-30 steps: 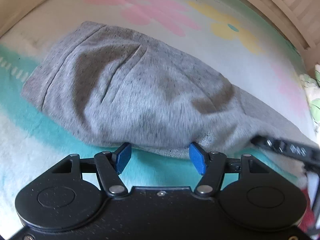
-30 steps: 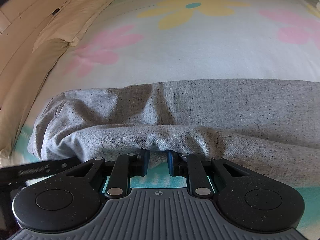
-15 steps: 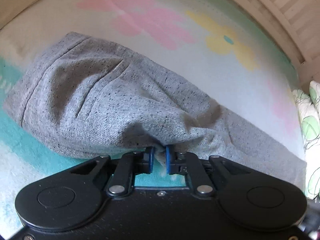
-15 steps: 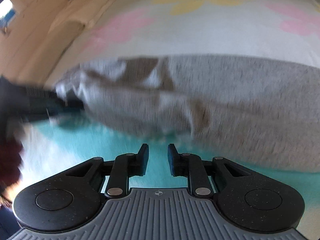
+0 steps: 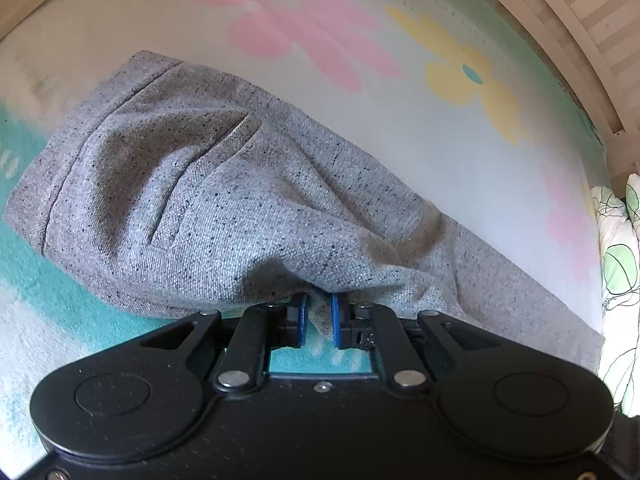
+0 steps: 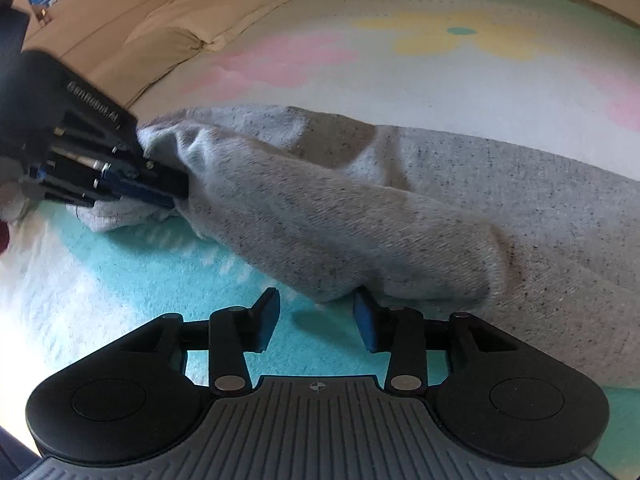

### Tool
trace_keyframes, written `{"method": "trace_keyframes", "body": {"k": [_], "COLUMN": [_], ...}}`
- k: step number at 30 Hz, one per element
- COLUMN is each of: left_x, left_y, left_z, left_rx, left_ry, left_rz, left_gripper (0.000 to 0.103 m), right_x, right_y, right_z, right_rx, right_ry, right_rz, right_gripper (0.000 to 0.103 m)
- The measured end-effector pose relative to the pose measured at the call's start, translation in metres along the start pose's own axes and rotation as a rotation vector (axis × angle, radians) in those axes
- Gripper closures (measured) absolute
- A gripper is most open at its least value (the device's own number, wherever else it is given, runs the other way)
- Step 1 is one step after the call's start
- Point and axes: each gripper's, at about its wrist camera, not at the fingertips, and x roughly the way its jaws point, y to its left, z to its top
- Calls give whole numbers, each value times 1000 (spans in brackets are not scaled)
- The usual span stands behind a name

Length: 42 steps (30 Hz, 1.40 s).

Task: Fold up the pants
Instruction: 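Lift the pants end with the left tool and fold it over while the right tool releases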

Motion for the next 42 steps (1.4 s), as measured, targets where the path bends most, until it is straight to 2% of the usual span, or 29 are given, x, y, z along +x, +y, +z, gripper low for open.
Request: {"method": "trace_keyframes", "body": {"k": [4, 7, 8, 9, 10, 16, 20, 22, 24, 26, 28, 31, 33, 34, 35, 37, 39, 42], "left_x": [3, 8, 9, 9, 10, 8, 4, 2, 1, -1, -9, -29, -43, -47, -49, -45, -30, 6], "left_y": [0, -3, -3, -4, -5, -8, -6, -6, -5, -8, -14, -22, -23, -21, -19, -11, -5, 13], "left_z": [3, 5, 5, 5, 5, 6, 3, -2, -9, -20, -33, -42, -38, -33, -28, -18, -8, -2], "left_rx": [-6, 5, 8, 12, 16, 32, 69, 98, 136, 225, 351, 489, 494, 473, 450, 403, 395, 428], "left_ry": [11, 13, 12, 12, 12, 20, 24, 34, 69, 105, 102, 41, -65, -113, -153, -226, -220, -141], "left_rz": [-7, 1, 4, 7, 10, 9, 8, 20, 44, 102, 164, 233, 278, 303, 326, 369, 405, 538], "left_gripper": [88, 88, 88, 88, 88, 87, 85, 79, 76, 77, 76, 71, 61, 51, 45, 45, 45, 46], "right_x": [1, 7, 7, 8, 9, -21, -50, -57, -57, -55, -54, -57, -58, -57, -56, -56, -60, -70], "right_y": [5, 9, 8, 8, 7, 14, 24, 28, 32, 31, 29, 26, 24, 24, 25, 27, 26, 16], "right_z": [-4, -2, 0, 1, 3, 1, -17, -27, -35, -40, -39, -35, -31, -32, -32, -34, -35, -28], "right_rx": [-3, -45, -39, -25, -15, -43, -90, -120, -162, -174, -168, -145, -132, -132, -137, -154, -159, -114], "right_ry": [-12, -53, -66, -78, -79, -72, -31, -2, 29, 54, 71, 53, 49, 53, 59, 71, 86, 30], "right_rz": [1, -44, -52, -64, -62, -23, 50, 61, 56, 56, 62, 63, 61, 62, 61, 67, 102, 129], "right_gripper": [60, 62, 66, 88, 101, 100, 100, 100, 100, 100, 100, 100, 100, 100, 100, 99, 97, 97]}}
